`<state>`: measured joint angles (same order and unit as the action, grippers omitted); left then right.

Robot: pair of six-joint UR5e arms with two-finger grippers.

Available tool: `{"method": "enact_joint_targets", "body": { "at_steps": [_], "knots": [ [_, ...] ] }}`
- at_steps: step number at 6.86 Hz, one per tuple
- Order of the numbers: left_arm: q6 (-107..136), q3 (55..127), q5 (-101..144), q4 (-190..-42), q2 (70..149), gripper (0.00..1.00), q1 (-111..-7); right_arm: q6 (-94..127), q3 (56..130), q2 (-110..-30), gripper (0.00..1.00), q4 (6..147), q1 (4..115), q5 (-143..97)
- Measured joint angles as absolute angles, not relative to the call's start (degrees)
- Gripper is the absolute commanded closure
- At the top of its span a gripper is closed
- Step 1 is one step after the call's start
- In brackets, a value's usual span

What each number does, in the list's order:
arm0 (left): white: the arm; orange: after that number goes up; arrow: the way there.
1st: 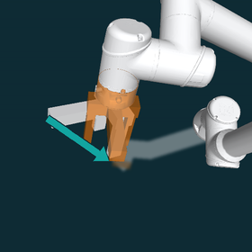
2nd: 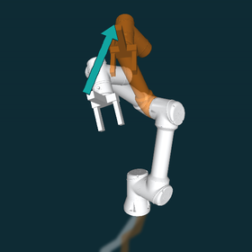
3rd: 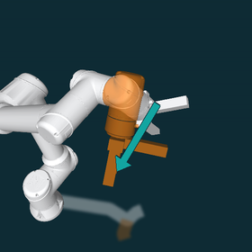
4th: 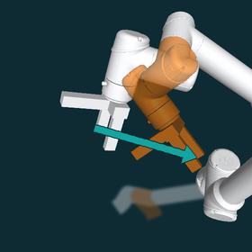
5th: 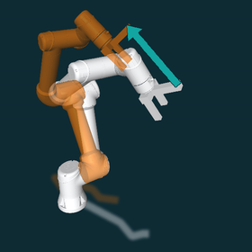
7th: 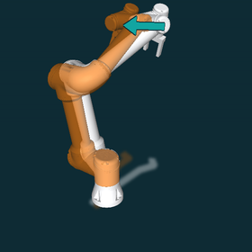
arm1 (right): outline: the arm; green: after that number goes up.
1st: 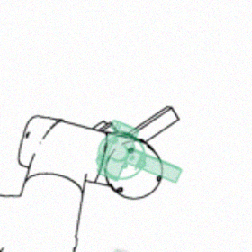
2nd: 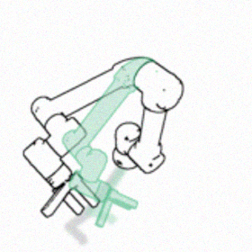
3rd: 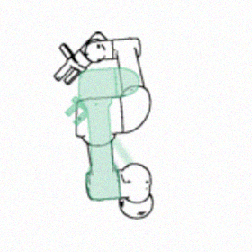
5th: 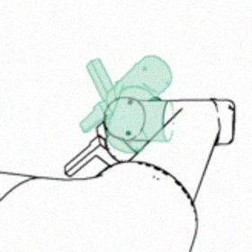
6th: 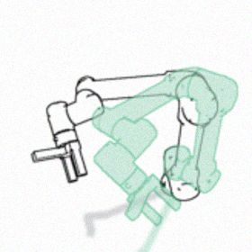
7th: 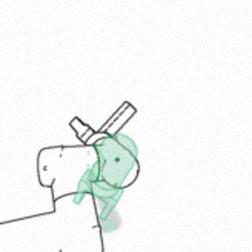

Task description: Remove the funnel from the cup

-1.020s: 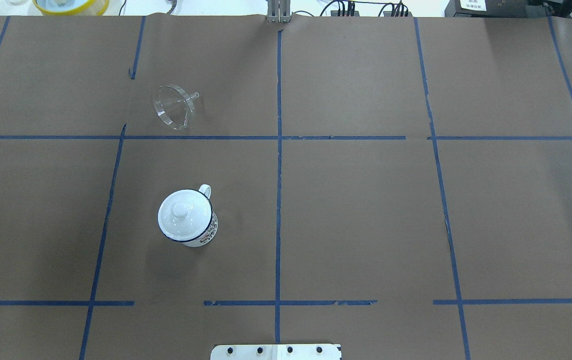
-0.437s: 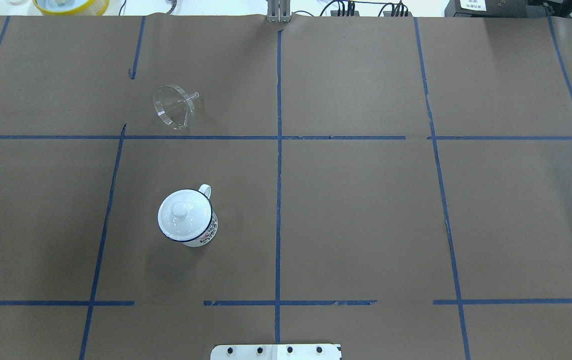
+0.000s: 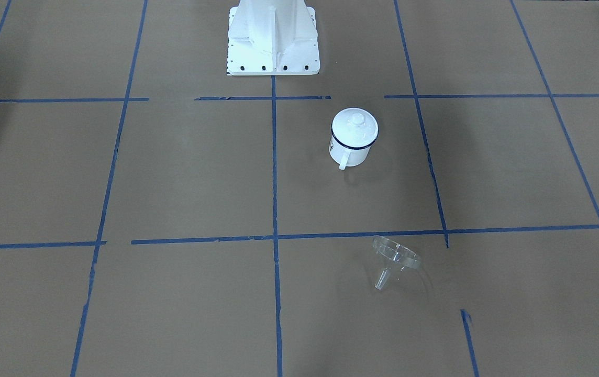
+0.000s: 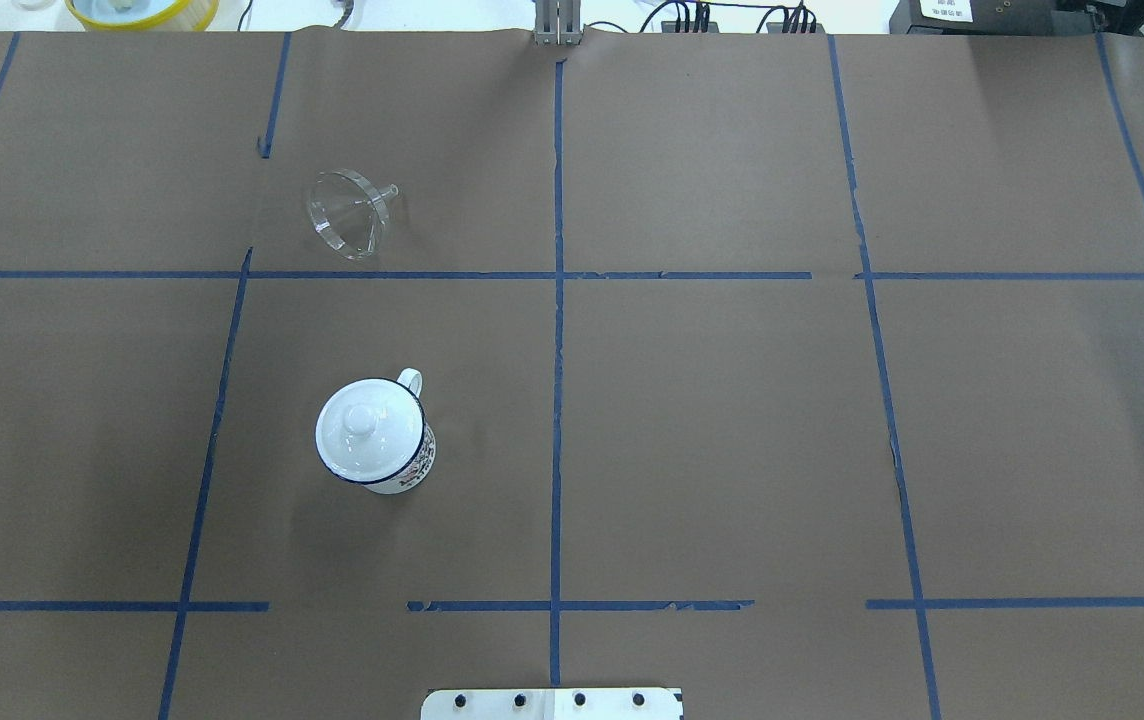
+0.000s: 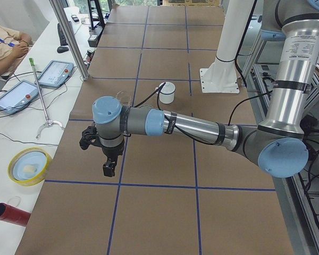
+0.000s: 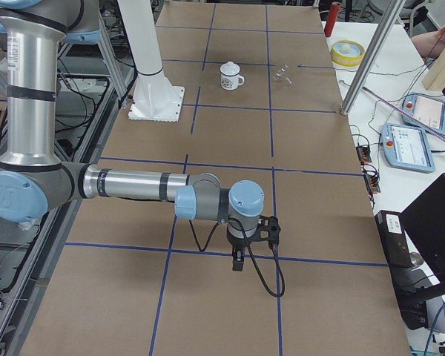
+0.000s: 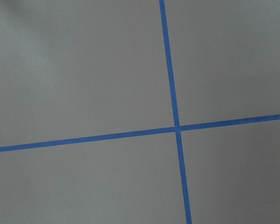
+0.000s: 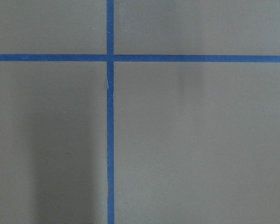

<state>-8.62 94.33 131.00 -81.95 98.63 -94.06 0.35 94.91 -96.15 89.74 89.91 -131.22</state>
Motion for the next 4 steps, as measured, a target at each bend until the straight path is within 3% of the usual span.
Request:
{"method": "enact_joint_targets", "body": {
  "at_steps": [4],
  "knots": [
    [-8.6, 96.0, 131.0, -81.6, 98.5, 0.00, -94.1, 0.4, 94.9, -96.2, 0.00, 89.7, 89.9, -131.2]
  ]
}}
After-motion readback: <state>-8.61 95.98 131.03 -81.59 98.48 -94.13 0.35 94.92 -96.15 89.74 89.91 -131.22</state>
